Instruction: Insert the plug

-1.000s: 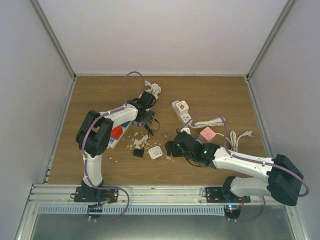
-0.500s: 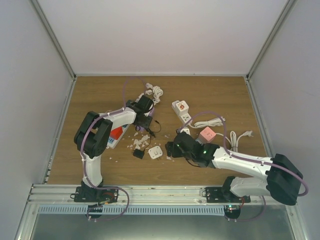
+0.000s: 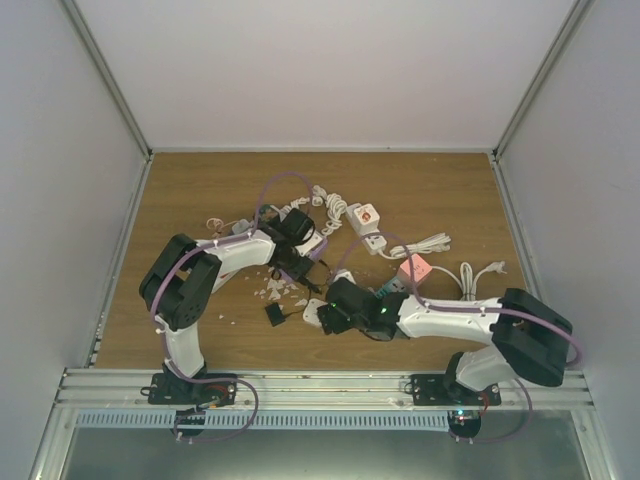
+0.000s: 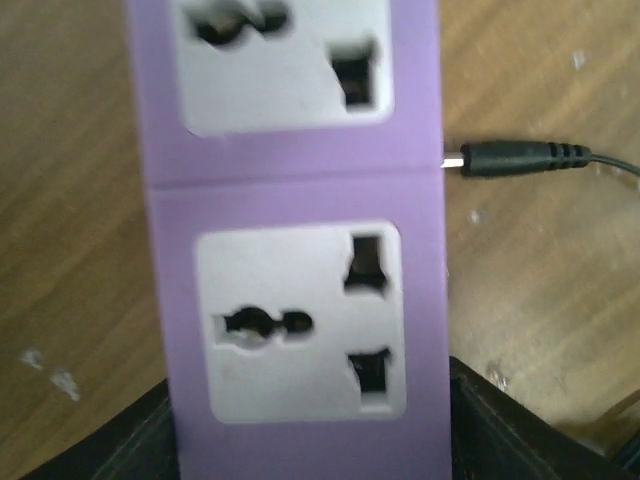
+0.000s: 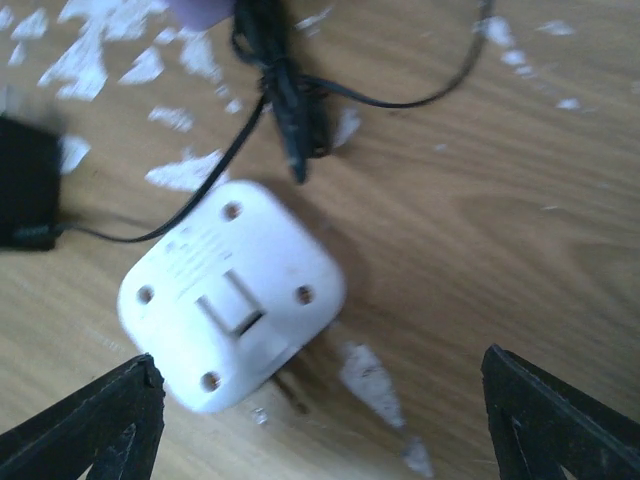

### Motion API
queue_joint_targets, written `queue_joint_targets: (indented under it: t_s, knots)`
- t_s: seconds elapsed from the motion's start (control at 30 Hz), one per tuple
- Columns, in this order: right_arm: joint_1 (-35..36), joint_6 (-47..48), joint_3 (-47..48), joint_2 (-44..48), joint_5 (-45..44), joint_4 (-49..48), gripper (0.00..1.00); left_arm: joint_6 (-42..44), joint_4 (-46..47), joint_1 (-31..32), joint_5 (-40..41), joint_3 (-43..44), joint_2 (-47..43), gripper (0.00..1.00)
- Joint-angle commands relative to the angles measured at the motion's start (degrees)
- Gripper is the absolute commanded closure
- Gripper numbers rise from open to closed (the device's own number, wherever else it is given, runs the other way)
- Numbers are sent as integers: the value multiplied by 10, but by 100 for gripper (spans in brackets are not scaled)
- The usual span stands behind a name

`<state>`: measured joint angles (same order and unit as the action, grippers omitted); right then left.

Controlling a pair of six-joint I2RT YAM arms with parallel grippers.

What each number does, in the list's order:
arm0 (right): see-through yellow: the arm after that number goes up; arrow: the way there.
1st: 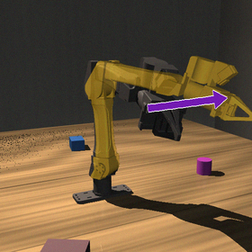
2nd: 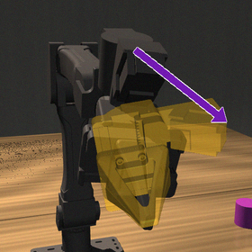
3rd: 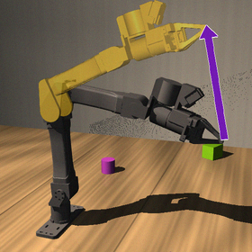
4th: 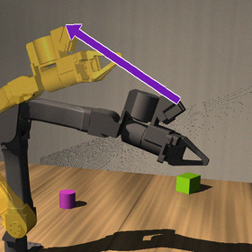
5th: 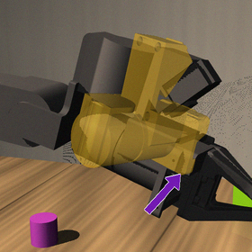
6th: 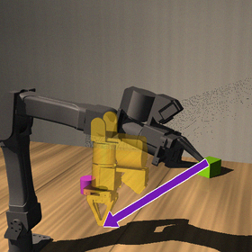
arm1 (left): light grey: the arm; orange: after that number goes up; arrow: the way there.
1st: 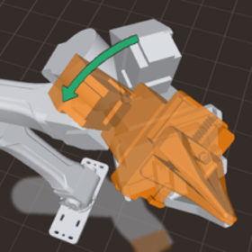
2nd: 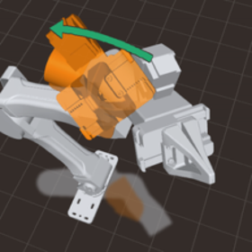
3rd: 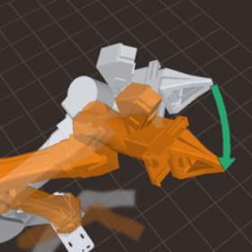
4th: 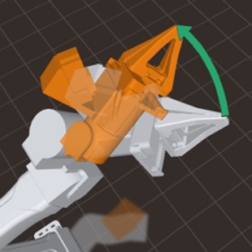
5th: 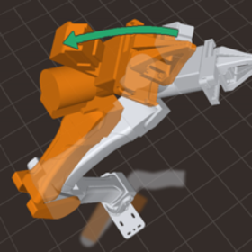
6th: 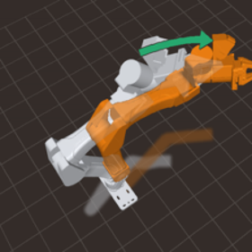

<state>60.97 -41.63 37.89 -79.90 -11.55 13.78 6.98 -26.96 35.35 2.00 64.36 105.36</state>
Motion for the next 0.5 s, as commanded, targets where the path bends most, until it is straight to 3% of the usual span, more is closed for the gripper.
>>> queue_joint_targets:
  t_s: [0.0, 0.2, 0.47]
  knots:
    - [42, 64, 18, -34, -15, -35, 12, 6, -60, 7, -41, 9, -9, 36]
    - [60, 105, 36, -85, -21, -47, 9, -35, -82, 7, -64, 53, -44, 18]
    - [47, 152, 38, -114, -45, -45, 5, -95, -79, -7, -79, 82, -116, 13]
